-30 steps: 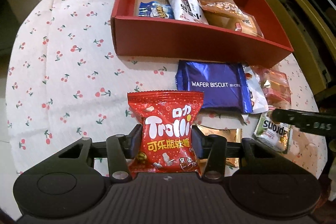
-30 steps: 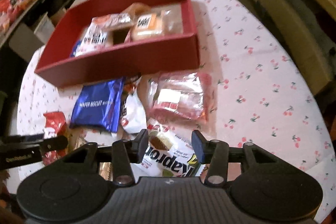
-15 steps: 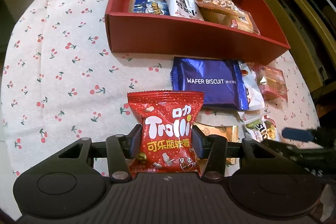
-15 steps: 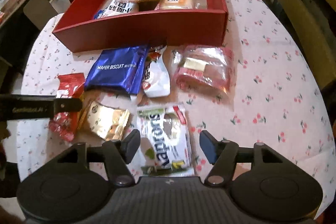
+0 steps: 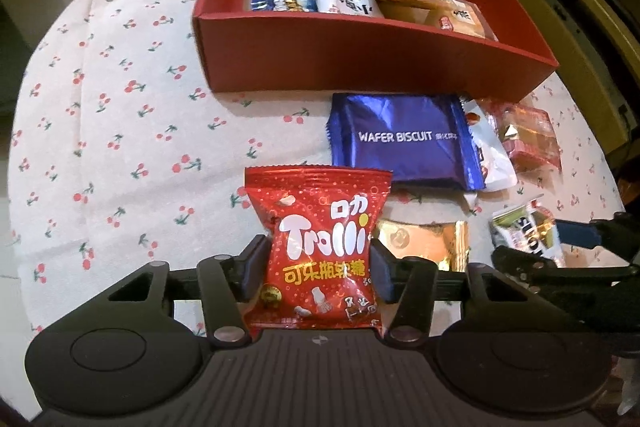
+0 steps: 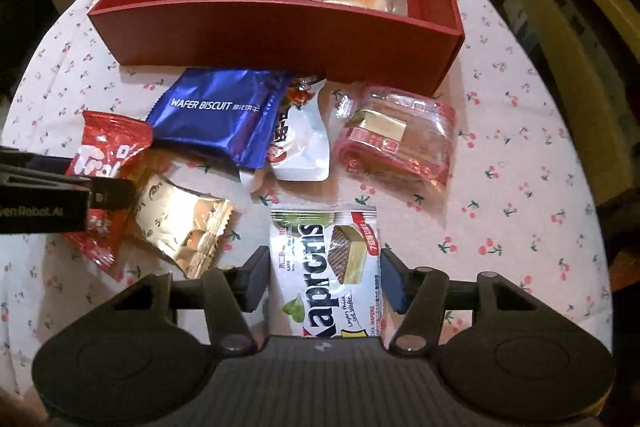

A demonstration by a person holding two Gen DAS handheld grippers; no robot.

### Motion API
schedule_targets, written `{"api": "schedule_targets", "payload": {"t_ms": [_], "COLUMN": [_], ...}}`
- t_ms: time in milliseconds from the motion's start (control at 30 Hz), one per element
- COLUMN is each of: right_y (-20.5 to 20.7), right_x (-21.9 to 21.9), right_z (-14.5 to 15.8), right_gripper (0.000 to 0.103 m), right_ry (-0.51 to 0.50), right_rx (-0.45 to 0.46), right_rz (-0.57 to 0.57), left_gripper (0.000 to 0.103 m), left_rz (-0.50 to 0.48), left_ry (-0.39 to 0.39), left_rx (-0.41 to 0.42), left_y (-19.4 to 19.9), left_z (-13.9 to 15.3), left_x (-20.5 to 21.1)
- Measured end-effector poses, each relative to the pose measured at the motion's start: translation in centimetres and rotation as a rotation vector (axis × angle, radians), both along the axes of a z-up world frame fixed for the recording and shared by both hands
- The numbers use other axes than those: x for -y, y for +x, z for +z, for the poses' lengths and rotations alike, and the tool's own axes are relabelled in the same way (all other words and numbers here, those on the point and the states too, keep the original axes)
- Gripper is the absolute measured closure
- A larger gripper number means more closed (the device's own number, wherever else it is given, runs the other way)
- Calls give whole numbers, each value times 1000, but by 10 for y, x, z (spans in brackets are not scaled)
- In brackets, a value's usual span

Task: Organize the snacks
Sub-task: 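Grasp the Kapronos wafer pack with the right gripper while the left gripper holds the Trolli bag, then carry the Trolli bag and the Kapronos pack toward the red box with both grippers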

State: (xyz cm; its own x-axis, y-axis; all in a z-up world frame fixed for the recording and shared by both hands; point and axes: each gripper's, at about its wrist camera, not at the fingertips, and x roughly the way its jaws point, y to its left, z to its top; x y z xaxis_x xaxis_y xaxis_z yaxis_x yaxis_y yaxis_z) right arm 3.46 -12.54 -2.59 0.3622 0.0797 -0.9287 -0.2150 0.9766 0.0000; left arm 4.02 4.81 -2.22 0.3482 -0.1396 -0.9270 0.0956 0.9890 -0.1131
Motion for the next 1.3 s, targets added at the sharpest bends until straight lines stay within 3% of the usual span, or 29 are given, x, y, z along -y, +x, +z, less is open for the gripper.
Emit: {"api": "schedule_targets", "payload": {"t_ms": [300, 467, 767, 967, 1300], "right_y": [-21, -25, -23, -24, -27], "right_x": [-5, -15, -11, -9, -7], "right_z": [24, 23, 26, 29, 35], "right_gripper": [30, 30, 30, 30, 30], "right_ry": [34, 26, 62, 77, 82], "right_rx": [84, 82, 82, 83, 112], "right_rz": [-3, 7, 9, 7, 5], "left_gripper": [47, 47, 29, 41, 47], "left_rz": [-4, -19, 2, -33, -24], "left_ry": [-38, -35, -7, 63, -2], "left_rx": [19, 7, -11, 14, 24], "left_y": [-13, -15, -19, -29, -32], "left_z": [15, 11, -2, -1, 14], "left_x": [-5, 0, 0, 11, 4]}}
